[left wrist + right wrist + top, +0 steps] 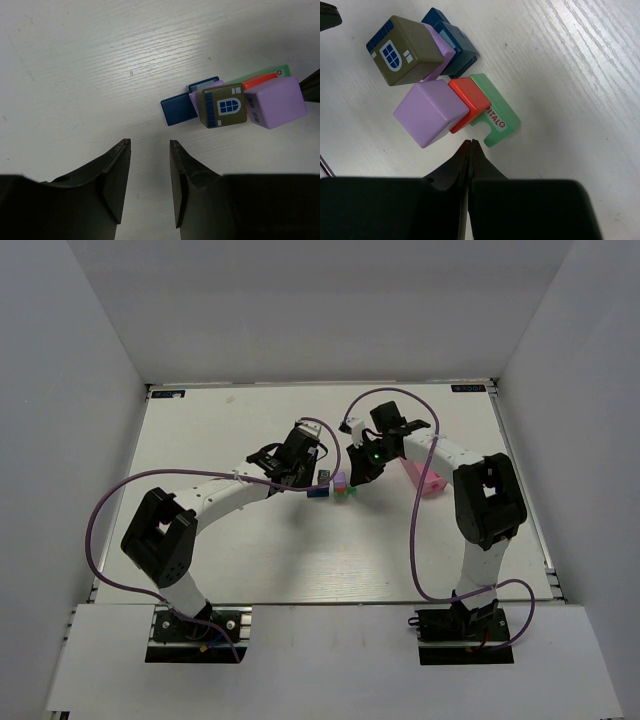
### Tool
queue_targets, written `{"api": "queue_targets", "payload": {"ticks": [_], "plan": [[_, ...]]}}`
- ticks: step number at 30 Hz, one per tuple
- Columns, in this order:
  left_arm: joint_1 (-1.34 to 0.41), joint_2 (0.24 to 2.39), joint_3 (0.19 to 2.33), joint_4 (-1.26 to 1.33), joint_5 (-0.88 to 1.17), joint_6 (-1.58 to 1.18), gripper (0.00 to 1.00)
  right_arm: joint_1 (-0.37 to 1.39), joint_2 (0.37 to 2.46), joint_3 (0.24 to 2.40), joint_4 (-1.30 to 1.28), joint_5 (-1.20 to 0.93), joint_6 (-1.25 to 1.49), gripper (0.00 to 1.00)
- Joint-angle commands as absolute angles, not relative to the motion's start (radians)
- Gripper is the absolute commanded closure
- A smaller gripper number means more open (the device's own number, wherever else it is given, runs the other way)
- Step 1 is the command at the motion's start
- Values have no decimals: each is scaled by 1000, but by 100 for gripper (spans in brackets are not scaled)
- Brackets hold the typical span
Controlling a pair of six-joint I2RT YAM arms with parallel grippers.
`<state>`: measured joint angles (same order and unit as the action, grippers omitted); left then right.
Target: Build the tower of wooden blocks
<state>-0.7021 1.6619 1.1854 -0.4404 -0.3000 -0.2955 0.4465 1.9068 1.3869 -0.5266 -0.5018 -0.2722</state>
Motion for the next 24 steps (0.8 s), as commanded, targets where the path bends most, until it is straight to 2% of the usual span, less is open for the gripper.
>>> {"api": "queue_targets", "payload": {"ticks": [1, 13, 20, 22, 23, 24], "plan": [[-698, 1647, 1198, -428, -299, -288, 53, 451, 1911, 1427, -541, -526, -268, 99], [-698, 1638, 1198, -428, -299, -288, 53, 456, 1922, 1433, -548, -529, -270, 99], [-698, 1534, 1177, -425, -290, -238, 51, 445, 1800, 1378, -523, -315, -262, 100], [-698, 1482, 1143, -399, -264, -206, 48, 443, 1763, 1342, -489, -260, -264, 99], [-698, 1456, 1132, -399, -238, -190, 34, 443, 1714, 1324, -483, -247, -267, 89], [-698, 1404, 1120, -376, -224, -170, 27, 443, 1701, 1319, -483, -241, -271, 82]]}}
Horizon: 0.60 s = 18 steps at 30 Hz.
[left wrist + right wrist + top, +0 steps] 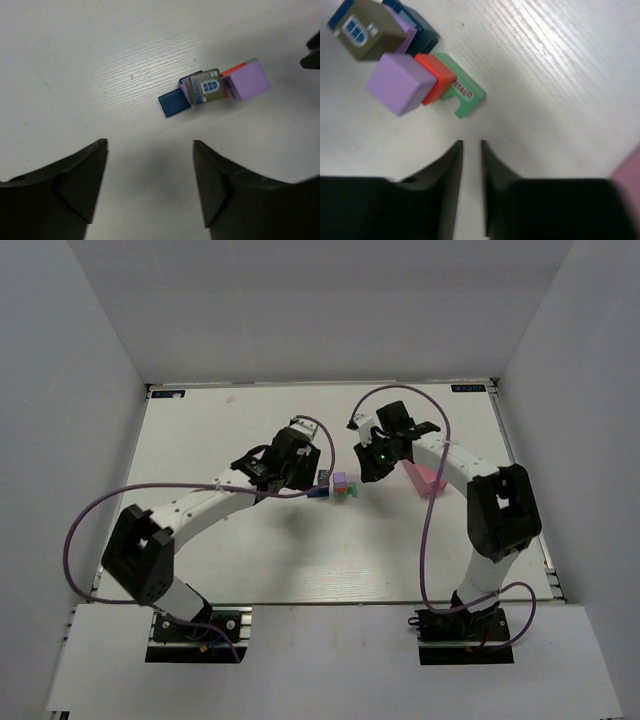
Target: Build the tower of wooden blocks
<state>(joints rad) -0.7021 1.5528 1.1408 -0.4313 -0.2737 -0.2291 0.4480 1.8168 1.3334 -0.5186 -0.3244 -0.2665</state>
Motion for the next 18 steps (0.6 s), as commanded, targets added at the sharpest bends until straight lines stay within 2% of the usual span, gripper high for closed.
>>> {"api": "queue_targets", "payload": {"ticks": [1, 2, 3, 5, 9, 14, 18], "plan": [[-698, 1379, 1092, -367, -203, -158, 21, 445, 1669, 1313, -482, -251, -272, 69], [-698, 1353, 1075, -367, -186, -149, 10, 439, 1643, 1304, -477, -250, -275, 18], [-698, 1329, 1059, -353, -169, -135, 5, 439, 1628, 1278, -469, -252, -284, 10], [-698, 1260, 1011, -344, -155, -111, 0, 440, 1565, 1250, -460, -267, -291, 10], [-698, 1155, 937, -344, -146, -69, 0, 436, 1465, 1189, -437, -275, -311, 10], [-698, 1019, 862, -302, -40, 14, 0, 440, 1335, 1109, -376, -258, -296, 10], [-698, 942, 822, -284, -49, 35, 0, 437, 1220, 1048, -330, -216, -291, 10]]}}
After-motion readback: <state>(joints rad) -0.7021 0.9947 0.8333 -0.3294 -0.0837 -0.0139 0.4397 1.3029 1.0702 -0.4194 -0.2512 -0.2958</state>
